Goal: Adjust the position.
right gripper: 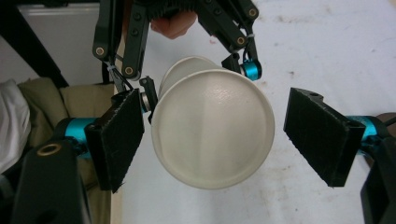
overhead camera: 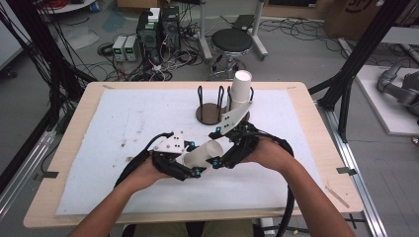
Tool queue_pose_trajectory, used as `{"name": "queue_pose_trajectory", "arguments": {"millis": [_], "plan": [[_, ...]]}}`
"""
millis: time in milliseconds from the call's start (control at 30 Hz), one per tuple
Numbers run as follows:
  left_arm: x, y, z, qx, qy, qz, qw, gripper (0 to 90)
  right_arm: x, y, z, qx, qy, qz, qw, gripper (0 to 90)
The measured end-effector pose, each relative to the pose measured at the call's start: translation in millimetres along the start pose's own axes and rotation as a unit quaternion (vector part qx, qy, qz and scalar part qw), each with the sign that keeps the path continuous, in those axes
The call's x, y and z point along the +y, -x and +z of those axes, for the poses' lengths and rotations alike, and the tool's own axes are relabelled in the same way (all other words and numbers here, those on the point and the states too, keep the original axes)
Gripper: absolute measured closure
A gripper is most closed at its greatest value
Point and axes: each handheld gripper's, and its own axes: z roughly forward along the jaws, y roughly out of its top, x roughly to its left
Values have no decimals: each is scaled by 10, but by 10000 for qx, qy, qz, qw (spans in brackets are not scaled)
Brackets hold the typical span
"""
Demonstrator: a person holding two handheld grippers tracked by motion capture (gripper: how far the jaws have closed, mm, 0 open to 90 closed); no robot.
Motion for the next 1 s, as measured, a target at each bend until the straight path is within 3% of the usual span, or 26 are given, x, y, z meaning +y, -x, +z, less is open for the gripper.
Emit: {"name": "queue_pose_trajectory", "arguments": {"millis": [367, 667, 733, 767, 900, 1000], "plan": [[-6, 30, 42, -294, -41, 42, 9996, 331, -5, -16, 96, 411, -367, -195, 9983, 352], [-18, 54, 60, -354, -31, -1, 9994, 301, -12, -45, 107, 452, -440, -346, 9974, 359], [-21, 58, 50, -330, 109, -22, 9994, 277, -15, -51, 89, 449, -405, -316, 9977, 358], [-25, 55, 42, -290, 184, -83, 9994, 201, -18, -55, 70, 448, -350, -306, 9979, 358], [-101, 50, -47, -180, 644, -299, 9973, 174, -53, -55, 9, 393, -228, -196, 9988, 357], [-146, 53, -101, -103, 810, -371, 9960, 174, -83, -53, -30, 346, -151, -128, 9992, 357]]}}
